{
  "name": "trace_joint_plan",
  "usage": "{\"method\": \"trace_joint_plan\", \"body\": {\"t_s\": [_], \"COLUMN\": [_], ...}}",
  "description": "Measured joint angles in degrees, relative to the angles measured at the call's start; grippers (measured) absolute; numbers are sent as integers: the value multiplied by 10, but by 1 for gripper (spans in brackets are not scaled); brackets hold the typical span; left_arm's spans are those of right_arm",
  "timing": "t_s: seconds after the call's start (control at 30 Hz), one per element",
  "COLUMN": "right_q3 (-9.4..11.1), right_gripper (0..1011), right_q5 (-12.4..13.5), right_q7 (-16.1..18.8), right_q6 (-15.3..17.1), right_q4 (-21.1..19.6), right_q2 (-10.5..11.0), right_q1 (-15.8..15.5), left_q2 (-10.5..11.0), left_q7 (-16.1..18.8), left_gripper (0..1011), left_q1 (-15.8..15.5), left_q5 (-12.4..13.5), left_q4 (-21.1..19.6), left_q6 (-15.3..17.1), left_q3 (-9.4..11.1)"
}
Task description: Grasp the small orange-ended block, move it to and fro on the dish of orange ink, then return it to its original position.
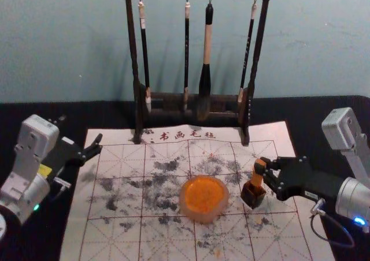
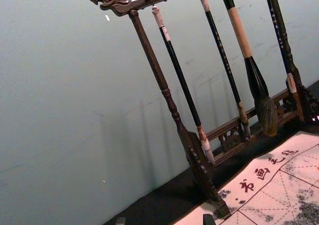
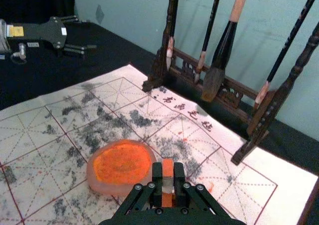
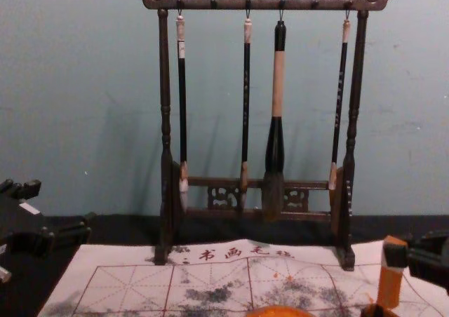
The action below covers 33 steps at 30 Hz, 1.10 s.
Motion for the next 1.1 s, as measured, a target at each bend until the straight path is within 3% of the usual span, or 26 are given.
{"method": "trace_joint_plan", "body": {"t_s": [0.4, 1.1], "right_q3": [3, -14], "right_gripper": [92, 92], "right_q5": [-2, -11], "right_q7": [10, 21], "right_q6": [6, 11], "right_q4": [12, 59], "right_q2": [-5, -25], "right_q1": [-3, 17], "left_q2": [0, 0], "left_q7": [0, 0], "left_gripper": [1001, 1001], "left_q1": [0, 0], "left_q5": [0, 0], "left_q4": [0, 0], "left_q6": [0, 0], "left_q3": [0, 0]}}
